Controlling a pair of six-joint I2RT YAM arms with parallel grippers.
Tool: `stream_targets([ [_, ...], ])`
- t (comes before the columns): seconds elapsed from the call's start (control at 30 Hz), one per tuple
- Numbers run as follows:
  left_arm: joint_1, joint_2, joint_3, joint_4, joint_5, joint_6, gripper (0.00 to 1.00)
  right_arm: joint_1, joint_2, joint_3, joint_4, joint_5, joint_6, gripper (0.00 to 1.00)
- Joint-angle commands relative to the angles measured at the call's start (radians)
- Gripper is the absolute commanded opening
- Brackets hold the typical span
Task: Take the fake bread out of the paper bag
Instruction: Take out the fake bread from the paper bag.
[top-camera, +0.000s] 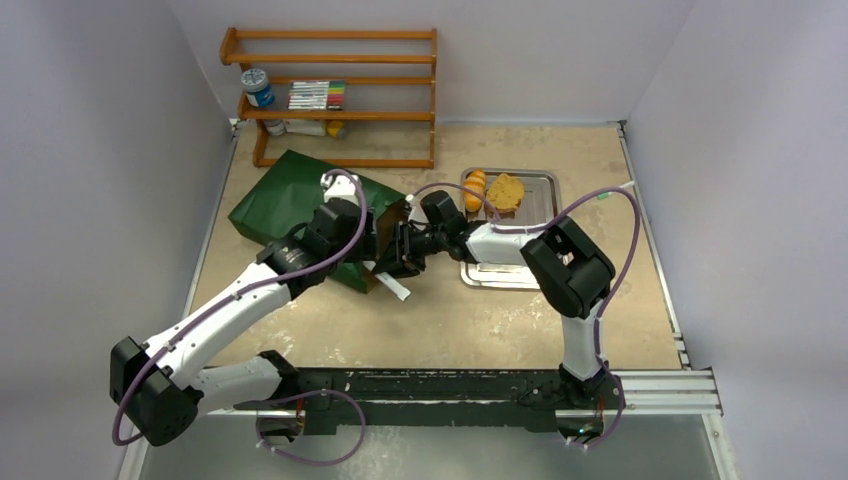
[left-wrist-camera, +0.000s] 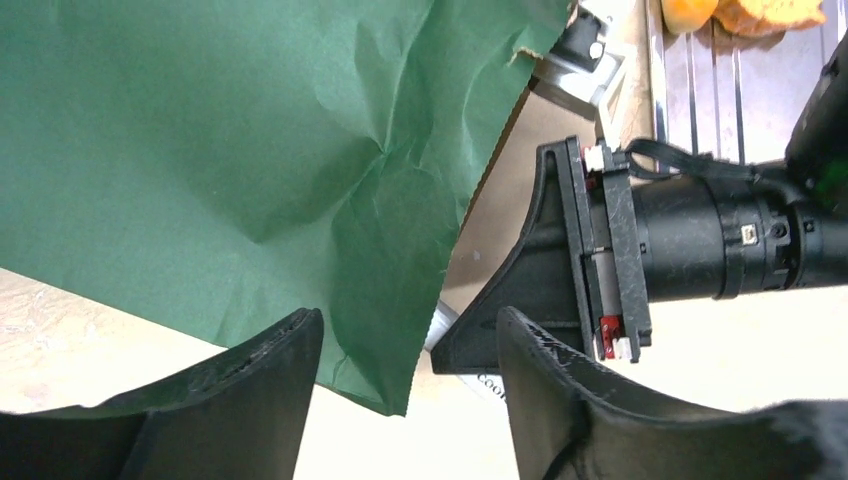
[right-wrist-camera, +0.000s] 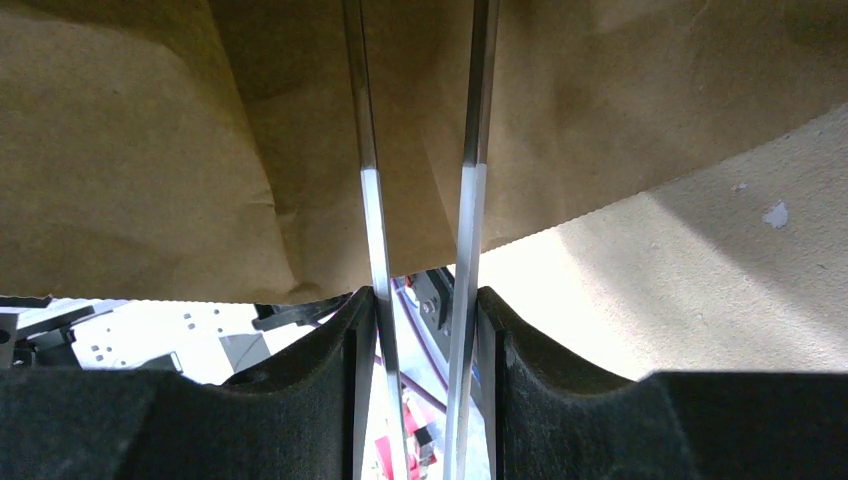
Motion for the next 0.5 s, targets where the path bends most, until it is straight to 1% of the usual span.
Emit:
stream_targets([
  [0.0,-0.036,0.011,0.064,0.011,-0.058,-0.028,0.67,0.007,-0.024,0.024,0.001,-0.013,0.003,0.40],
  [0.07,-0.078,0.045,0.081,0.001,-0.086,-0.026,0.71,0.007,-0.029,0.021,-0.003,-0.013,0.003,0.40],
  [0.13,-0.140,0.121,0.113,-0.030,-0.127,-0.016,0.73,0.007,-0.040,0.013,-0.005,-0.015,0.003,0.40],
  [0.2,-0.198,0.192,0.151,-0.058,-0.185,-0.012,0.75,0.007,-0.046,0.001,-0.001,-0.018,0.005,0.40],
  [0.27,-0.224,0.251,0.174,-0.093,-0.233,-0.028,0.75,0.007,-0.052,-0.013,0.006,-0.025,0.007,0.40],
  [0.37,-0.243,0.301,0.196,-0.144,-0.313,-0.060,0.73,0.007,-0.061,-0.030,0.015,-0.034,0.013,0.40],
  [0.47,-0.259,0.309,0.220,-0.214,-0.436,-0.112,0.70,0.005,-0.065,-0.043,0.024,-0.039,0.015,0.40],
])
